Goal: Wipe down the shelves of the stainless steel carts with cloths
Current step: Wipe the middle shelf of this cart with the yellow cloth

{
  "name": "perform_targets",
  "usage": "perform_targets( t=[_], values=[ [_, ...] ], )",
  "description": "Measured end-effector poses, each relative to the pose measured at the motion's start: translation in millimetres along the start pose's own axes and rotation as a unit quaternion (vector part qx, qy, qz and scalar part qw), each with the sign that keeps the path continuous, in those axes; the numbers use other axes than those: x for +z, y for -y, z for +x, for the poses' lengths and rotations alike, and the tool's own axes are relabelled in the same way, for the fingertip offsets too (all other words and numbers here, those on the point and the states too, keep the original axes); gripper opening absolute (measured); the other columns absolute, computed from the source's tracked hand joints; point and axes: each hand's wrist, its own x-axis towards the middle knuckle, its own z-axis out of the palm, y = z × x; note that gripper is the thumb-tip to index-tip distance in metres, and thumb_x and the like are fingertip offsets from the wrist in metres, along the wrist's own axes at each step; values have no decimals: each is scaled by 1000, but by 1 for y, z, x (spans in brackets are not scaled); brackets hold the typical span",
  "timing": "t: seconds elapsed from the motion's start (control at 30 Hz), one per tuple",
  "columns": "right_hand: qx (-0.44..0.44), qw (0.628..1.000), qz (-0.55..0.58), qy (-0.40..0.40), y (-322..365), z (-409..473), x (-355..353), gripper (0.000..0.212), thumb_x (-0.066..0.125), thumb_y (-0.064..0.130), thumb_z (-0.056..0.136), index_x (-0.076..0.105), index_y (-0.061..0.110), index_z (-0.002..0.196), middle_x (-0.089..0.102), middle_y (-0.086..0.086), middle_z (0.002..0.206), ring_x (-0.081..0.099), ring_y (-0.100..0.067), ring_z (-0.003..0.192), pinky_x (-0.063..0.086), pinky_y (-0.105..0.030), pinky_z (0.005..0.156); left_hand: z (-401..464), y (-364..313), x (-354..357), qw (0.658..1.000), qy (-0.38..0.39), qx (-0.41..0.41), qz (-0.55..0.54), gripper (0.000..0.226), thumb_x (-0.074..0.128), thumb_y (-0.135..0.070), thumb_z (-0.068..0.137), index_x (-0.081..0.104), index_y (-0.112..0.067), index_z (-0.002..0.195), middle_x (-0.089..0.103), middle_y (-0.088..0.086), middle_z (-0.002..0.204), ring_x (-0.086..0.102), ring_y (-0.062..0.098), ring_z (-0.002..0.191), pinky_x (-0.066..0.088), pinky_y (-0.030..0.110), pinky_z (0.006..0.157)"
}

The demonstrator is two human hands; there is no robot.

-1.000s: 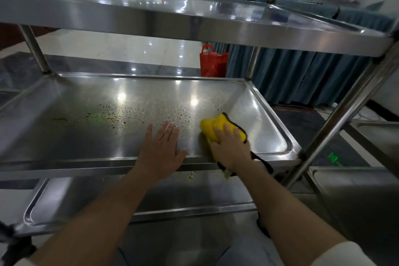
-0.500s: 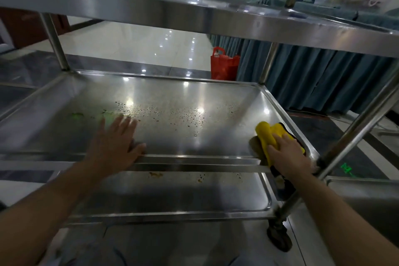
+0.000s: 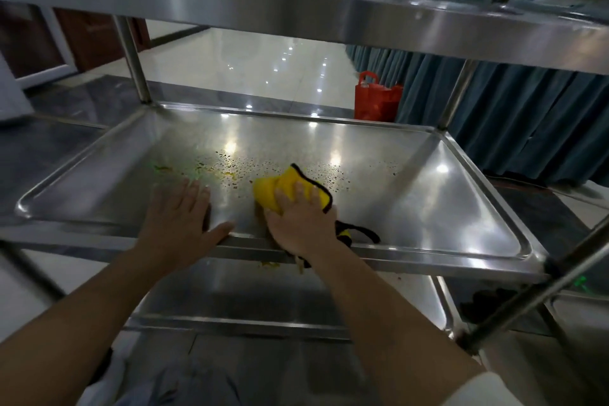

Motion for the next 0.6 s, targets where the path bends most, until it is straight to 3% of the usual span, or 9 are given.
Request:
perform_targets(
  t=[0.07, 0.13, 0.23, 0.37, 0.43, 0.6],
  values=[
    [-68, 997, -10, 28, 4, 2, -1, 55, 22, 57, 95, 9, 41, 147, -4, 3, 161, -5, -32, 146, 2, -64, 110, -3, 2, -2, 1000, 12, -10, -2, 110, -9, -81, 70, 5, -11, 154, -1, 8, 163, -12, 21, 149, -6, 52, 118],
    [-81, 996, -17, 37, -13, 0, -6, 55, 24, 58, 95, 8, 46, 146, -4, 8, 160, -6, -26, 147, 6, -62, 111, -6, 9, -3, 999, 25, -14, -17, 108, -5, -81, 71, 2, -12, 154, -5, 7, 163, -16, 19, 148, -7, 51, 118],
    [-32, 999, 0, 25, -60, -11, -19, 56, 29, 59, 93, 12, 48, 146, 0, 12, 160, -2, -20, 147, 10, -60, 114, -8, 35, -4, 995, 28, -56, -79, 112, 1, -89, 71, 6, -14, 155, -5, 3, 163, -16, 16, 147, -7, 49, 116],
    [60, 995, 71, -26, -132, -33, -38, 58, 43, 50, 94, 27, 35, 147, 13, 3, 159, 9, -20, 146, 14, -46, 118, -7, 90, -4, 987, 89, -132, 6, 111, 0, -88, 72, 8, -14, 155, -5, 13, 162, -13, 28, 148, -3, 62, 115],
    [96, 992, 75, -42, -155, -41, -46, 58, 44, 47, 94, 30, 30, 147, 18, -1, 158, 14, -23, 145, 18, -49, 117, -8, 107, -3, 978, 90, -183, -38, 121, 9, -92, 67, 9, -6, 153, 0, 17, 161, -7, 30, 149, 3, 61, 116],
    [156, 984, -17, -83, -119, -26, -38, 51, 30, 45, 94, 41, 14, 133, 38, -21, 139, 39, -42, 125, 35, -56, 103, -7, 106, -3, 980, 93, -175, -38, 125, 9, -92, 63, 21, 0, 147, 18, 21, 157, 16, 35, 145, 11, 58, 116]
  ],
)
